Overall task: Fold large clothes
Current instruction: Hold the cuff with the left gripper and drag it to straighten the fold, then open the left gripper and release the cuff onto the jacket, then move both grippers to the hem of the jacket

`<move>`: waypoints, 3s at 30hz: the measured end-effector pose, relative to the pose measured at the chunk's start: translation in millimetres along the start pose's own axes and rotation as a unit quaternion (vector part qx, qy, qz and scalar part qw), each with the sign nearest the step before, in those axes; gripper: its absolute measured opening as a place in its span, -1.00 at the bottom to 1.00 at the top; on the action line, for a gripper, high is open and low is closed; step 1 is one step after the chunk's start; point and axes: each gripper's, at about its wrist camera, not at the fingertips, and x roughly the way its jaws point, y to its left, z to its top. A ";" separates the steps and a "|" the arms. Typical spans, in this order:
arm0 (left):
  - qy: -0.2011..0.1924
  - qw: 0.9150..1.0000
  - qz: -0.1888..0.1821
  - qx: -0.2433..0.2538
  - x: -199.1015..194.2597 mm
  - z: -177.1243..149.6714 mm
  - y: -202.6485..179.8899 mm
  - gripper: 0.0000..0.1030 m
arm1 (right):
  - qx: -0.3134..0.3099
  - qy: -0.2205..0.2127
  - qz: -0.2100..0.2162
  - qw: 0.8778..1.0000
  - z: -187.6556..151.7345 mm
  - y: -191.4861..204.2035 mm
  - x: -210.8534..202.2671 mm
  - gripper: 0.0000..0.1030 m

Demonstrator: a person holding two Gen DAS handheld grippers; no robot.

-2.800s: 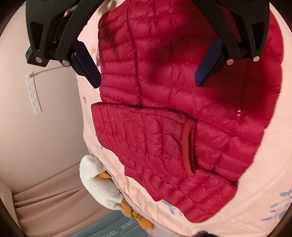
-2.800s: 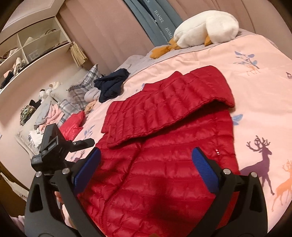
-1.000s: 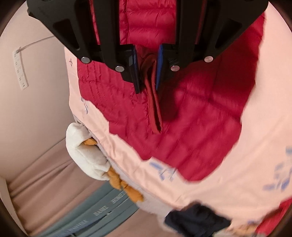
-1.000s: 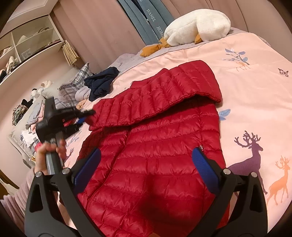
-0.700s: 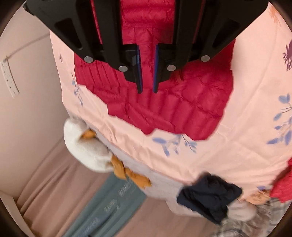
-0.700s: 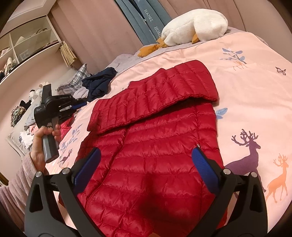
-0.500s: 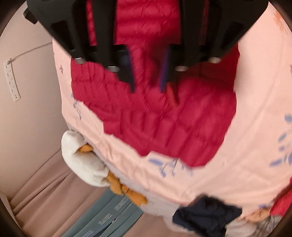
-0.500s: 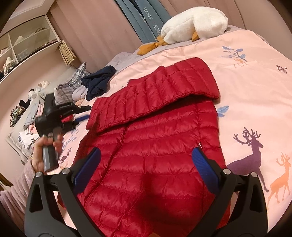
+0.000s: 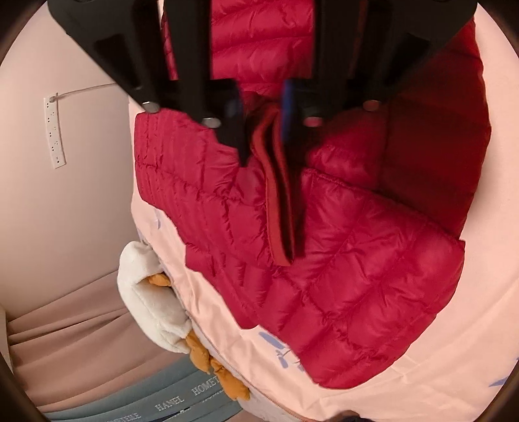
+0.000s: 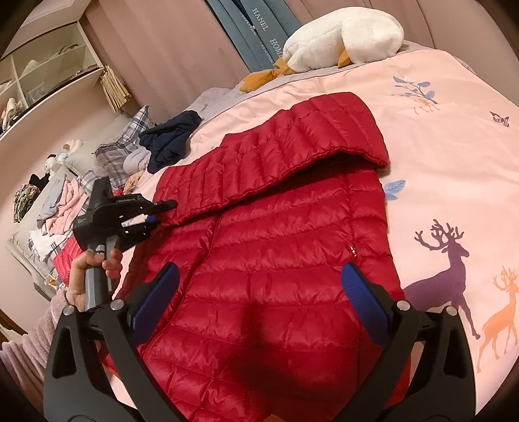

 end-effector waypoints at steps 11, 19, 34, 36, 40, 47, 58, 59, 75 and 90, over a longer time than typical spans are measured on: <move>-0.117 0.989 0.037 0.084 -45.7 31.3 -54.7 -0.79 | 0.006 -0.004 -0.002 1.000 0.2 -1.1 -2.3 0.96; -0.129 0.984 0.097 0.081 -47.3 46.4 -38.0 -0.79 | 0.012 -0.006 -0.005 1.000 2.2 -6.2 -5.5 0.96; -0.082 0.978 0.178 0.069 -34.6 39.4 1.0 -0.46 | -0.012 -0.002 -0.015 1.000 15.4 4.1 -3.7 0.96; -0.091 0.973 0.192 0.088 -40.6 36.7 -3.3 -0.43 | -0.018 0.000 -0.019 1.000 22.3 5.3 -1.3 0.96; -0.102 0.961 0.218 0.135 -48.4 31.3 -16.1 -0.35 | -0.036 0.004 -0.042 0.998 36.8 11.4 7.4 0.96; -0.106 0.944 0.230 0.212 -40.9 18.0 -45.9 -0.25 | -0.082 -0.011 -0.082 0.993 71.0 26.9 36.2 0.96; -0.095 0.927 0.238 0.275 -10.5 2.2 -68.7 -0.25 | -0.065 -0.009 -0.122 0.990 110.7 17.2 108.8 0.82; -0.093 0.926 0.238 0.277 -7.3 2.1 -68.8 -0.25 | -0.062 0.002 -0.126 0.990 111.6 14.1 117.7 0.77; -0.048 0.934 0.240 0.262 24.7 0.3 -54.3 -0.21 | -0.040 0.072 -0.163 0.983 99.9 -22.6 162.6 0.74; -0.061 0.948 0.206 0.233 -48.7 -55.2 -49.9 0.62 | 0.015 0.044 -0.114 0.992 49.0 -22.1 40.5 0.89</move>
